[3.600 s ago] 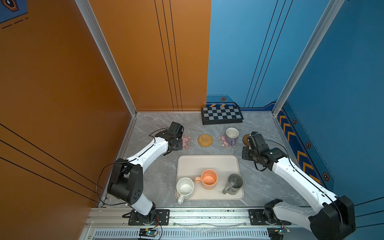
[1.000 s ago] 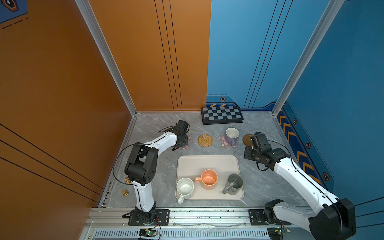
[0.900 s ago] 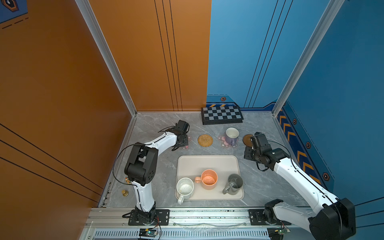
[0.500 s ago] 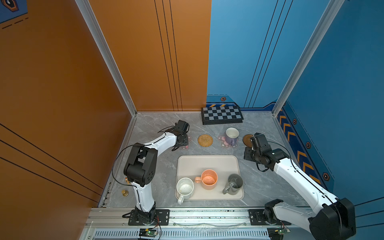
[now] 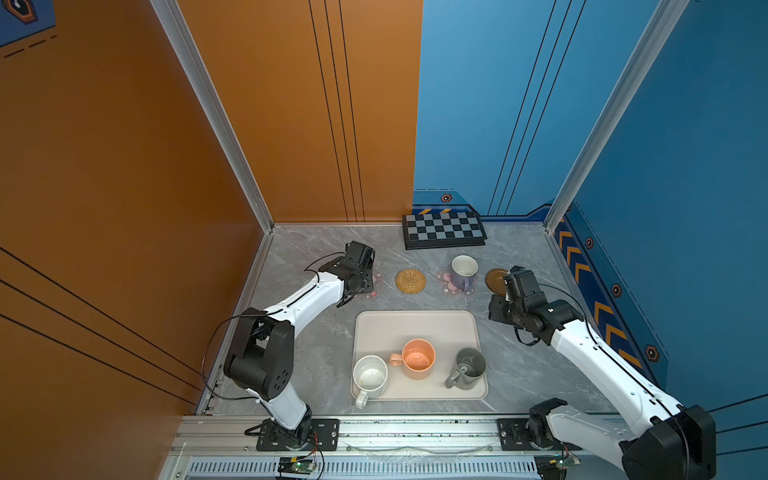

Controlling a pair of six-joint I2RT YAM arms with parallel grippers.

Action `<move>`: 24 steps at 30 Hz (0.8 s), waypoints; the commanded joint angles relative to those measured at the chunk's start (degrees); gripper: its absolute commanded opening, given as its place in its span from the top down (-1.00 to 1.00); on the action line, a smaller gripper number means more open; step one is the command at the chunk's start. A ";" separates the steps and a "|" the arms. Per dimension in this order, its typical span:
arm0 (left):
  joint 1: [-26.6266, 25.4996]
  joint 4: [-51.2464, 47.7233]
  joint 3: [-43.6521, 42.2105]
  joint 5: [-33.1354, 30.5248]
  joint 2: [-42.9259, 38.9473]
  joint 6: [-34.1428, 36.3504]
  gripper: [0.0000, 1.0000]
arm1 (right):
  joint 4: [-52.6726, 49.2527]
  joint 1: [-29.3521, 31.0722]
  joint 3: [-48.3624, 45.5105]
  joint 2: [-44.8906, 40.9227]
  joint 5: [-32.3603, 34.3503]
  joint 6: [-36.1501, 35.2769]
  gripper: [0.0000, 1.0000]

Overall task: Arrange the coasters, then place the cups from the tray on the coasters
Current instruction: 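Release the black mug with the left gripper while the right gripper draws back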

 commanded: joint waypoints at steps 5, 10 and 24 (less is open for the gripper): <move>-3.61 -7.61 -4.10 -2.75 -7.36 0.14 -0.02 | -3.91 1.49 -0.18 -3.03 0.67 0.16 -0.19; -5.99 -10.08 -6.10 -4.66 -12.04 0.09 -0.03 | -6.45 2.90 0.49 -4.91 1.88 0.41 -0.19; -9.84 -15.57 -6.58 -6.61 -16.70 1.20 -0.08 | -17.76 8.72 5.34 -13.70 6.56 3.47 -0.19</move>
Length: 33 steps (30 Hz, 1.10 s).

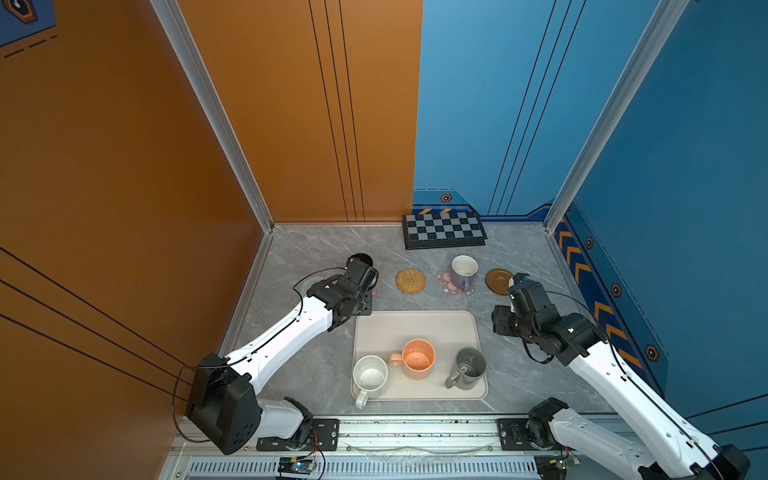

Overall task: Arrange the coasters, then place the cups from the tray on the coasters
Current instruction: 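Release the black mug with the left gripper while the right gripper draws back, then move the right gripper over the grey mug on the tray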

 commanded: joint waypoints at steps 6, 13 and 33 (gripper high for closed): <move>-1.72 -3.15 -0.70 -2.56 -2.37 0.70 -0.10 | -10.80 2.10 4.17 -3.20 2.62 3.72 -0.19; -2.35 -3.78 0.18 -0.40 -3.72 1.24 -0.12 | -12.91 3.30 4.94 -4.24 2.18 5.17 -0.19; -6.20 -6.02 2.41 1.08 -1.13 4.83 -0.13 | -19.02 6.27 8.02 -7.36 -0.43 10.69 -0.18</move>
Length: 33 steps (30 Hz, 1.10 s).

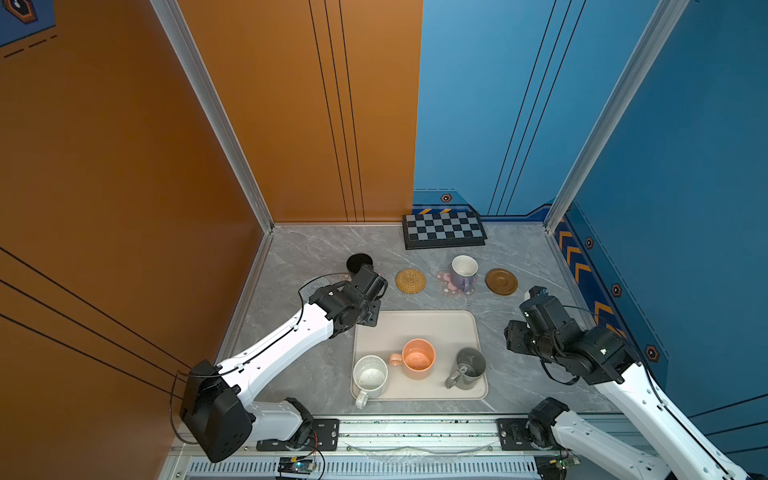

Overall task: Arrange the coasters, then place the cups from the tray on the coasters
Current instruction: 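Move the right gripper over the grey mug on the tray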

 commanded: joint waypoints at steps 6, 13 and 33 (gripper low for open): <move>-0.68 -1.74 1.56 -0.26 1.40 0.74 -0.12 | -3.47 4.17 2.94 -1.67 -2.83 7.01 -0.16; -0.77 -2.43 2.37 -1.20 1.92 0.76 -0.12 | -8.99 12.65 3.32 -3.23 -0.46 15.68 -0.10; -0.44 -4.72 3.35 -2.73 1.53 0.66 -0.12 | -2.54 29.76 1.31 2.14 -4.11 21.88 0.13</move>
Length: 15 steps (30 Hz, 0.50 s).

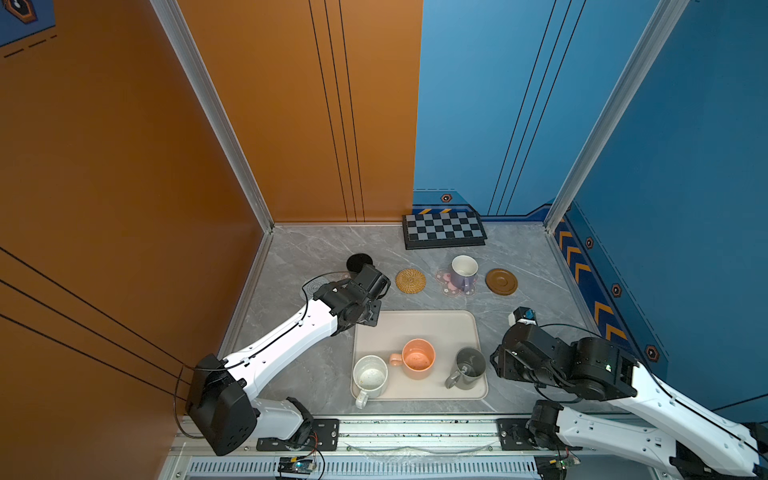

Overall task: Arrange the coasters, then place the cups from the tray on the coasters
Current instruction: 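Move the right gripper over the grey mug on the tray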

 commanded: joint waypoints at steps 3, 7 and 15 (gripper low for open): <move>-0.18 -1.96 1.39 -1.04 -0.04 0.47 -0.12 | 4.47 4.67 0.45 0.75 -3.29 1.08 0.29; -0.15 -1.95 1.57 -1.16 0.39 0.46 -0.12 | 7.36 10.57 1.40 3.00 -2.47 1.88 0.42; -0.14 -2.07 1.88 -0.71 -0.32 0.37 -0.09 | 15.53 14.02 1.79 12.26 -4.12 -3.12 0.75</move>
